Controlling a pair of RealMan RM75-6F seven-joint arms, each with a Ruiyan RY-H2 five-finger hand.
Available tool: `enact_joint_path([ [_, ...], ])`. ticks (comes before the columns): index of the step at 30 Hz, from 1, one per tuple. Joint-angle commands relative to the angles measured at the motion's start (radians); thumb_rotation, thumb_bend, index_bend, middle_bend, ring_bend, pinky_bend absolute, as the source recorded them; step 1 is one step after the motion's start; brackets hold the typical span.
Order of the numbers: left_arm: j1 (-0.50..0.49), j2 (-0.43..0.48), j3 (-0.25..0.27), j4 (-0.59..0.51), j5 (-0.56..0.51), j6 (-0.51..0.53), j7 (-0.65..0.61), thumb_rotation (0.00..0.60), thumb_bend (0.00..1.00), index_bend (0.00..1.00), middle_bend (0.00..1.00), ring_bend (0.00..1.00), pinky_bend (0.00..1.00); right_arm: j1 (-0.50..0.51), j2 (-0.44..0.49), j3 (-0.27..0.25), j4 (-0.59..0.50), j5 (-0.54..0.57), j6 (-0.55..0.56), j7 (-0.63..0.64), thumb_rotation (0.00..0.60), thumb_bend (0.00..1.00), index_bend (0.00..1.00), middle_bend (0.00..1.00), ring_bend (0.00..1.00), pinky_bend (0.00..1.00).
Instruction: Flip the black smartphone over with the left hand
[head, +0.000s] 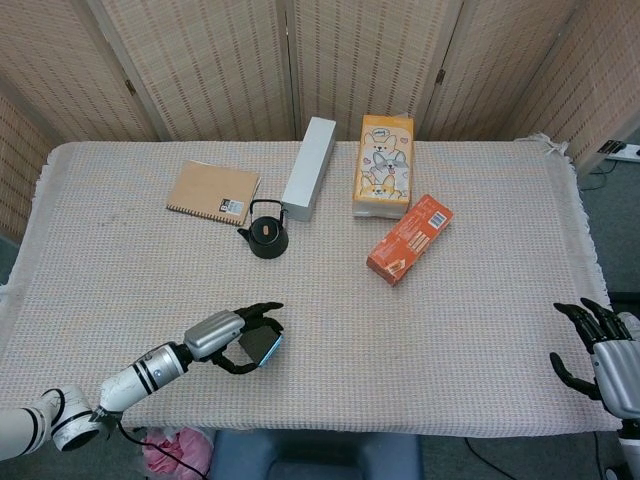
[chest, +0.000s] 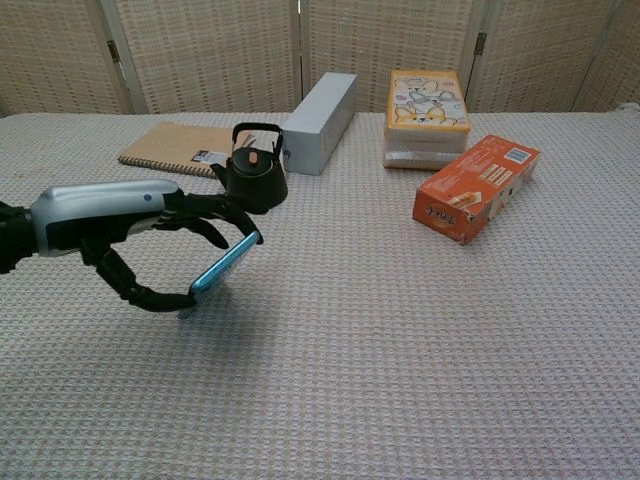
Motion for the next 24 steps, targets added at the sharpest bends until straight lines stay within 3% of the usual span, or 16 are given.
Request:
enact_joint_path([
  [1, -0.010, 0.006, 0.002, 0.018, -0.010, 0.008, -0.137, 0.600, 0.34, 0.44, 0.04, 0.04, 0.18, 0.000, 0.000, 0.000, 0.000, 0.001, 0.000, 0.000, 0.600, 0.30, 0.19, 0.23, 0.12, 0.18],
  [14, -0.024, -0.018, 0.015, 0.125, -0.037, -0.024, -0.449, 0.600, 0.34, 0.42, 0.04, 0.04, 0.18, -0.007, 0.002, -0.001, -0.010, -0.002, 0.007, -0.007, 0.600, 0.30, 0.19, 0.23, 0.12, 0.18],
  [24, -0.020, -0.024, 0.033, 0.238, -0.041, -0.029, -0.627, 0.600, 0.34, 0.31, 0.04, 0.04, 0.18, -0.007, -0.001, -0.004, -0.014, -0.004, 0.002, -0.005, 0.600, 0.29, 0.19, 0.23, 0.12, 0.18],
])
